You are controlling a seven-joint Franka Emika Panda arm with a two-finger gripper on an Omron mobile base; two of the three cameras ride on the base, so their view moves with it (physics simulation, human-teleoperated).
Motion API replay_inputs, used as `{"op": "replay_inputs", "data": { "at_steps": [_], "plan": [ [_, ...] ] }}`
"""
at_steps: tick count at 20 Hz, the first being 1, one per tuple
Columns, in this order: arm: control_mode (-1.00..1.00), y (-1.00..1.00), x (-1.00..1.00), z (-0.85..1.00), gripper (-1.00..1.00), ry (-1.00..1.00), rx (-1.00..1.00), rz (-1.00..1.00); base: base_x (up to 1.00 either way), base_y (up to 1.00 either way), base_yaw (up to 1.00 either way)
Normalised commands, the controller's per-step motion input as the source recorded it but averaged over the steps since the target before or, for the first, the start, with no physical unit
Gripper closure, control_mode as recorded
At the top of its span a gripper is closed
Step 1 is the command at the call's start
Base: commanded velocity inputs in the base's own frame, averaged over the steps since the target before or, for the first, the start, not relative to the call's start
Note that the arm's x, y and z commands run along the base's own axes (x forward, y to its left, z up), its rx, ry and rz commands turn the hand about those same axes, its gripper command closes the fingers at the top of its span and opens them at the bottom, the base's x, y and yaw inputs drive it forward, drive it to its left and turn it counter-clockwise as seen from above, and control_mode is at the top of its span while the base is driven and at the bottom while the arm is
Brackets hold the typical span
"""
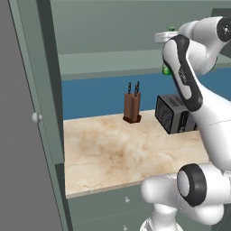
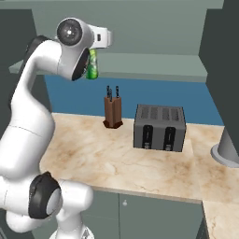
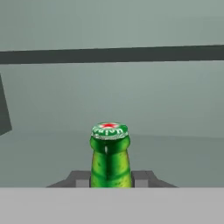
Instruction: Get the candle and the beer from the cabinet and move them to the dining counter.
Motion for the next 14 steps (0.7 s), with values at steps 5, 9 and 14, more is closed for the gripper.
{"op": "replay_inputs", "data": {
  "at_steps": [5, 9, 14],
  "plan": [
    [-1.0, -0.42, -1.0, -0.07, 1.0, 0.02, 0.0, -0.02, 0.0, 0.0, 0.0],
    [-1.0, -0.37, -1.0, -0.29, 1.0, 0.0, 0.0, -0.02, 0.0, 0.0, 0.0],
    [-1.0, -0.11, -1.0, -0.16, 1.0, 0.1, 0.0, -0.07, 0.0, 0.0, 0.0]
  ]
}}
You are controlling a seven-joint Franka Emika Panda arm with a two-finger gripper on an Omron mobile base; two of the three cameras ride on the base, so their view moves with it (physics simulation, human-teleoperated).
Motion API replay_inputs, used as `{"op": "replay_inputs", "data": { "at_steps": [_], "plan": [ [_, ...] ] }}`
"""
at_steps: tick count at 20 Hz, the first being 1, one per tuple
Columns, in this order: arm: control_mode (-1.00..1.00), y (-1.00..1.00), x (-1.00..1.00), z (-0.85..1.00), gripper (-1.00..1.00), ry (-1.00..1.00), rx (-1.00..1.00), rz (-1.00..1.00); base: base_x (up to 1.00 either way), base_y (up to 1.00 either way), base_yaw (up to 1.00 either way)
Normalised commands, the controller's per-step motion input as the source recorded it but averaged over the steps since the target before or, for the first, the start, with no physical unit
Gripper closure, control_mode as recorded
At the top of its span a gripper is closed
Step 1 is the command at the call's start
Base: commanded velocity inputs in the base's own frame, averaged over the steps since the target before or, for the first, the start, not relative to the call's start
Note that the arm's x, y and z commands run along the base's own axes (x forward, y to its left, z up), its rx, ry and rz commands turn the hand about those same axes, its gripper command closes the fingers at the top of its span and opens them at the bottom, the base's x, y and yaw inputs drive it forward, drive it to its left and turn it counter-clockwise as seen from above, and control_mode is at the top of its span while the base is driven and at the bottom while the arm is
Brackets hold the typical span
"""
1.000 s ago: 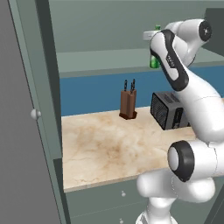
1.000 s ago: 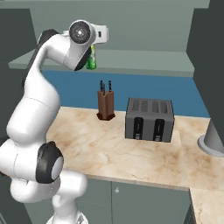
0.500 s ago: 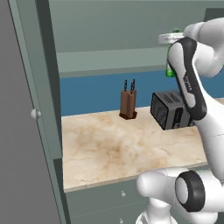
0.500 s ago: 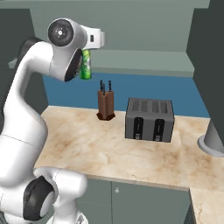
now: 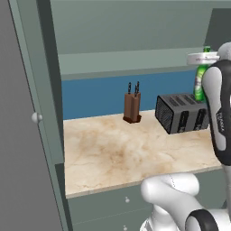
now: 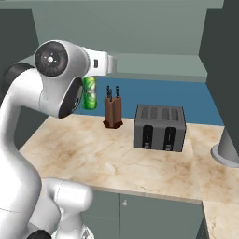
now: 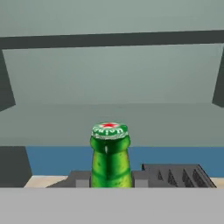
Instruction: Get the candle and the beer from the cabinet and move them to the dining counter.
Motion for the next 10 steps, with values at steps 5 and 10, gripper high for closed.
{"op": "replay_inputs", "data": {
  "at_steps": [5, 10],
  "plan": [
    [-1.0, 0.0, -0.94, -0.1, 1.0, 0.13, 0.0, -0.12, 0.0, 0.0, 0.0],
    [-1.0, 0.0, -0.78, -0.17, 1.0, 0.09, 0.0, -0.08, 0.0, 0.0, 0.0]
  ]
}}
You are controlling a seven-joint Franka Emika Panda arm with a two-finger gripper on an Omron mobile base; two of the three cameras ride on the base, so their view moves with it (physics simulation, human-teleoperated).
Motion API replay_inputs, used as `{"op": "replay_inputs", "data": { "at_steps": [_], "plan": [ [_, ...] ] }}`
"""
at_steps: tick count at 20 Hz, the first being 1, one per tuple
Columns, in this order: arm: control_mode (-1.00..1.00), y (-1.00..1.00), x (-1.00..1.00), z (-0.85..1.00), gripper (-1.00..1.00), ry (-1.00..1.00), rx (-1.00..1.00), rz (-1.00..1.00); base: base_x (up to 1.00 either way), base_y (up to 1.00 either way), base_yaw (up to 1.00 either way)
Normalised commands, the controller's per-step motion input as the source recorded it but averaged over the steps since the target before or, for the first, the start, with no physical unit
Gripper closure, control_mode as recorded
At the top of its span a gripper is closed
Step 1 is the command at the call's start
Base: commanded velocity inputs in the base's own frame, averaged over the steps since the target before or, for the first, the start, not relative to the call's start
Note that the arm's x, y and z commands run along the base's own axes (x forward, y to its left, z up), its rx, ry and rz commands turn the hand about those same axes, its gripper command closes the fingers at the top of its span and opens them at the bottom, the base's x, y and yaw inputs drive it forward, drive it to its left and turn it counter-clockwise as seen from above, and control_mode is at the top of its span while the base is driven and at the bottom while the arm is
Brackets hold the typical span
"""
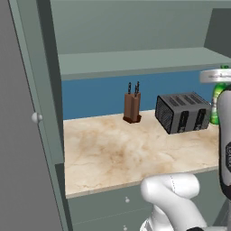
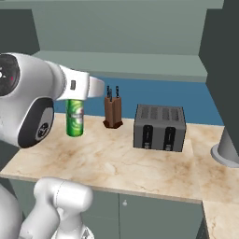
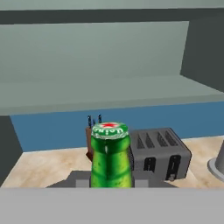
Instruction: Get the candle and the beer from the cabinet and move them to the dining counter.
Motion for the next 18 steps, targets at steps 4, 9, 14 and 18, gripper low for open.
{"op": "replay_inputs", "data": {
  "at_steps": [4, 9, 14, 18],
  "plan": [
    [-1.0, 0.01, -0.29, -0.2, 1.0, 0.01, 0.0, -0.07, 0.0, 0.0, 0.0],
    [-1.0, 0.23, 0.0, -0.25, 1.0, 0.0, -0.01, 0.0, 0.0, 0.0, 0.0],
    [-1.0, 0.15, 0.0, -0.16, 1.0, 0.0, 0.0, 0.0, 0.0, 0.0, 0.0],
    [-1.0, 0.01, 0.0, -0.01, 1.0, 0.0, 0.0, 0.0, 0.0, 0.0, 0.0]
  ]
}}
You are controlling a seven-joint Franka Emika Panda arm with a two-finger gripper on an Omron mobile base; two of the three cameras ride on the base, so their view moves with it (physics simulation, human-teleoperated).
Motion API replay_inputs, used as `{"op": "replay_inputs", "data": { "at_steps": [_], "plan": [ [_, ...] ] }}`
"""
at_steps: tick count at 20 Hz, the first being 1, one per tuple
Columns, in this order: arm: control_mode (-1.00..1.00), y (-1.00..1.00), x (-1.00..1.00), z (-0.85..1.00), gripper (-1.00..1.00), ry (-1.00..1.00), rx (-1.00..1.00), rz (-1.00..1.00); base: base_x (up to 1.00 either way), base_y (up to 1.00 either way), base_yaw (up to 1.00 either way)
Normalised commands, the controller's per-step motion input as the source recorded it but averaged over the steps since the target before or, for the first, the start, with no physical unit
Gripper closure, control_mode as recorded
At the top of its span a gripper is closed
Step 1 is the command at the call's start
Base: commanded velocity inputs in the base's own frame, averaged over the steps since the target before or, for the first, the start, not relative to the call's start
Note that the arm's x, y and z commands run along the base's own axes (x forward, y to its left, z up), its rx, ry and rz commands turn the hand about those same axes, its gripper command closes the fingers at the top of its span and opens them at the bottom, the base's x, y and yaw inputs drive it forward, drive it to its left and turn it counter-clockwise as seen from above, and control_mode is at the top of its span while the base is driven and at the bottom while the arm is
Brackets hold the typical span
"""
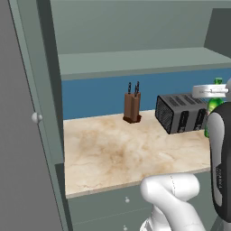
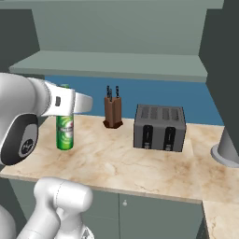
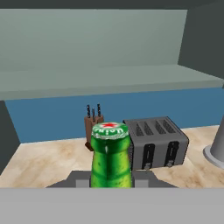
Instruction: Get the candle and the beer from the cabinet and move them to the dining counter.
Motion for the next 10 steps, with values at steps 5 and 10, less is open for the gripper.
{"op": "replay_inputs", "data": {
  "at_steps": [5, 10],
  "plan": [
    [-1.0, 0.0, 0.0, 0.0, 1.0, 0.0, 0.0, 0.0, 0.0, 0.0, 0.0],
    [1.0, 0.0, 0.0, 0.0, 1.0, 0.0, 0.0, 0.0, -0.82, 0.01, -0.11]
  ]
}}
